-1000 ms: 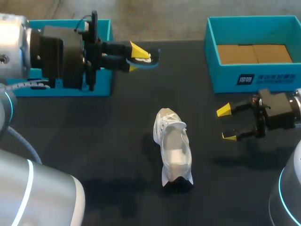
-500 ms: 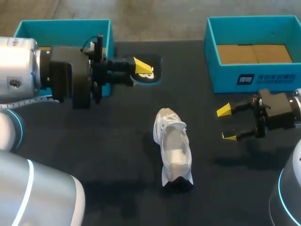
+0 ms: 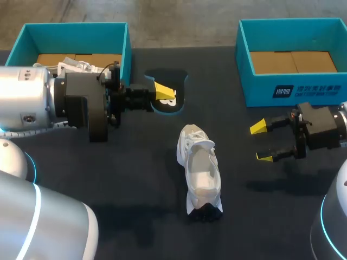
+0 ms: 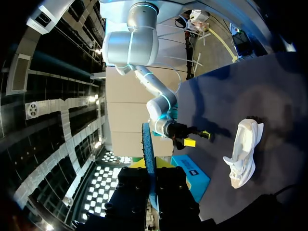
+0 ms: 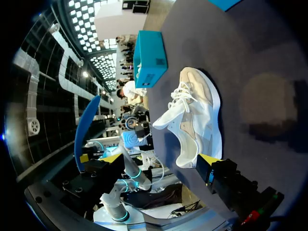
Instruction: Take the shoe out of the shoebox, open the shoe tongue, remove and reinsert the insole, then place the shoe into the shoebox
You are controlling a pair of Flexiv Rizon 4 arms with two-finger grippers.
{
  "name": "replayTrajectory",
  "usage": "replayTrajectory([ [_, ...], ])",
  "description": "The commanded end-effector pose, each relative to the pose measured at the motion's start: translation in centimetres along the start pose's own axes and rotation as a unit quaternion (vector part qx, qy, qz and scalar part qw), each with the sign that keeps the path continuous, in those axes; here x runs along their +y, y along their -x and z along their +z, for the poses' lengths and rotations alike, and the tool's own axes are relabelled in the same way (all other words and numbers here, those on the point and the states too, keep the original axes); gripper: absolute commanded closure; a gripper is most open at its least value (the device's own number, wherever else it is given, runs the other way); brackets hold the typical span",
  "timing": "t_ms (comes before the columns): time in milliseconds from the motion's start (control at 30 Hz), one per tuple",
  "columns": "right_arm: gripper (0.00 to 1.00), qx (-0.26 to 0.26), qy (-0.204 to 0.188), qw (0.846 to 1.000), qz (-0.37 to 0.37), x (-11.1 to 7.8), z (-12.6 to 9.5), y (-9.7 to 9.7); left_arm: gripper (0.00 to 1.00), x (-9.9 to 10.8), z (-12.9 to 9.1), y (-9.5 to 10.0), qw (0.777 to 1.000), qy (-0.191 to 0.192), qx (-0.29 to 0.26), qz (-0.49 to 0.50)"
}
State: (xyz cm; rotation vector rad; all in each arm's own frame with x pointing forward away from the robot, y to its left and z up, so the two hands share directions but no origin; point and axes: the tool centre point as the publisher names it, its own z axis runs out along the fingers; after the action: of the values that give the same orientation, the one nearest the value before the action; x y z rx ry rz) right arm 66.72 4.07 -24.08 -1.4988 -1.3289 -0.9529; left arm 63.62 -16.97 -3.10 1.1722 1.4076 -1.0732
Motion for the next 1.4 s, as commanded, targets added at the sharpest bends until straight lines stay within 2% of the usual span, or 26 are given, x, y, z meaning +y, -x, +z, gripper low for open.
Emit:
replayTrajectory([
  [33, 0.0, -0.001, 0.001, 1.0, 0.0, -0.1, 0.1, -0.1, 1.0, -0.4, 0.0, -0.4, 1.0, 0.004, -0.011, 0.001],
  [433, 0.0, -0.001, 0.001, 1.0, 0.0, -0.1, 0.1, -0.1, 1.0, -0.4, 0.0, -0.4, 1.0, 0.004, -0.011, 0.001],
  [467, 0.0, -0.001, 0.001, 1.0, 0.0, -0.1, 0.1, -0.1, 1.0, -0.3, -0.3, -0.6, 1.0, 0.005, -0.024, 0.016],
  [500, 0.0, -0.001, 0.001, 1.0, 0.0, -0.1, 0.1, -0.1, 1.0, -0.3, -0.5, -1.0, 0.999, 0.014, -0.017, 0.046],
  [567, 0.0, -0.001, 0.001, 1.0, 0.0, -0.1, 0.1, -0.1, 1.0, -0.1, -0.8, -2.0, 0.997, 0.015, -0.037, 0.067],
  [700, 0.0, -0.001, 0.001, 1.0, 0.0, -0.1, 0.1, -0.1, 1.0, 0.8, -0.7, -4.8, 0.993, 0.028, -0.027, 0.114],
  [733, 0.0, -0.001, 0.001, 1.0, 0.0, -0.1, 0.1, -0.1, 1.0, 1.0, -0.7, -5.3, 0.993, 0.02, -0.044, 0.105],
  [900, 0.0, -0.001, 0.001, 1.0, 0.0, -0.1, 0.1, -0.1, 1.0, 1.3, 0.0, -7.3, 0.988, 0.019, -0.051, 0.146],
  [1133, 0.0, -0.001, 0.001, 1.0, 0.0, -0.1, 0.1, -0.1, 1.0, 1.1, 0.7, -9.5, 0.977, 0.06, -0.053, 0.197],
  [1400, 0.0, -0.001, 0.001, 1.0, 0.0, -0.1, 0.1, -0.1, 1.0, -0.1, 0.6, -10.3, 0.967, 0.056, -0.042, 0.245],
])
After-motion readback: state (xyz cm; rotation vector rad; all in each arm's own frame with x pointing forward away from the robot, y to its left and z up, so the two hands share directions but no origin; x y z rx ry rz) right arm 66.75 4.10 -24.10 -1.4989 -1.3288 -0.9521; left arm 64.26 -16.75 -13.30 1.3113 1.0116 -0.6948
